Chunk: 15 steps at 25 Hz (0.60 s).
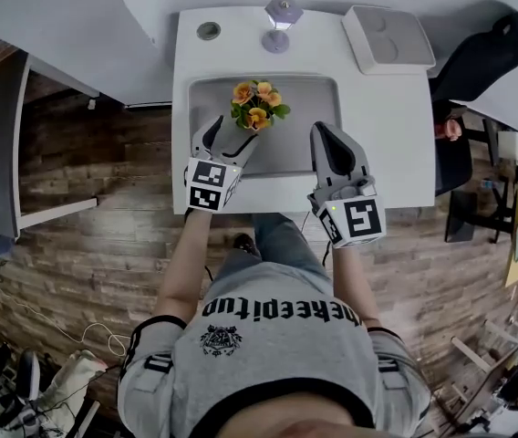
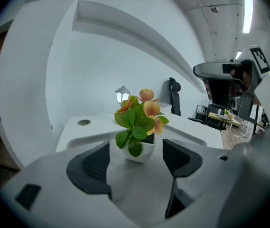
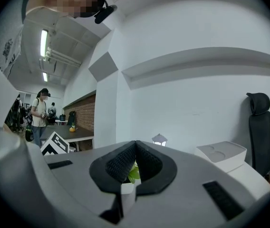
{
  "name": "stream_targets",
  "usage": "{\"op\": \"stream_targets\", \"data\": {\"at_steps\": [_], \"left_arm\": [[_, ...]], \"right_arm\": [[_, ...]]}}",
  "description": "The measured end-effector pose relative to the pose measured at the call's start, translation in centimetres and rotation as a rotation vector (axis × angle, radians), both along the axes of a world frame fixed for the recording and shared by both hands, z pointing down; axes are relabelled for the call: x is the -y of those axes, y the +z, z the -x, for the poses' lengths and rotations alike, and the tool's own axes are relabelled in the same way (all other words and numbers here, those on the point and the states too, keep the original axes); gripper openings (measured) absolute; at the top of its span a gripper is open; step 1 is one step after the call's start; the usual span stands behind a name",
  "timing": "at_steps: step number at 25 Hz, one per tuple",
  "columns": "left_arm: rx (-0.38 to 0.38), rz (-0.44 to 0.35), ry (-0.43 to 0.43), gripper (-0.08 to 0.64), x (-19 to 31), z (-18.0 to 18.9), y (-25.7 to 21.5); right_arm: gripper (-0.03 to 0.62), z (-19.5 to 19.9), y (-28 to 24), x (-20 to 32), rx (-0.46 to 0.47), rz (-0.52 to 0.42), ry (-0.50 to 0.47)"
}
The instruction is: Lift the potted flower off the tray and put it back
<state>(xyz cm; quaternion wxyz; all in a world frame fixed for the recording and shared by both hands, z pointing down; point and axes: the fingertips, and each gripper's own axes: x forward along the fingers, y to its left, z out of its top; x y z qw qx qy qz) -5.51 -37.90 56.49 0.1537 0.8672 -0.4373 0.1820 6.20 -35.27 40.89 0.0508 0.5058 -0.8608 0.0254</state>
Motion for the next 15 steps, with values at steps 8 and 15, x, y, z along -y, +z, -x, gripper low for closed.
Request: {"op": "stream_targets", "data": {"at_steps": [8,15], "left_arm": [[-0.019,-0.068,-0.025,0.293,-2.3,1.7,-3.6],[-0.045,-0.153,-0.098,0.097,-3.8,3.3,-7.5]], "right_arm": [[0.003,1.6,-1.6,-1.9,0.008,-0.037,-0.008],[0.003,2.4,-3.3,-3.7,0.012,-0.077,-0.008]]}}
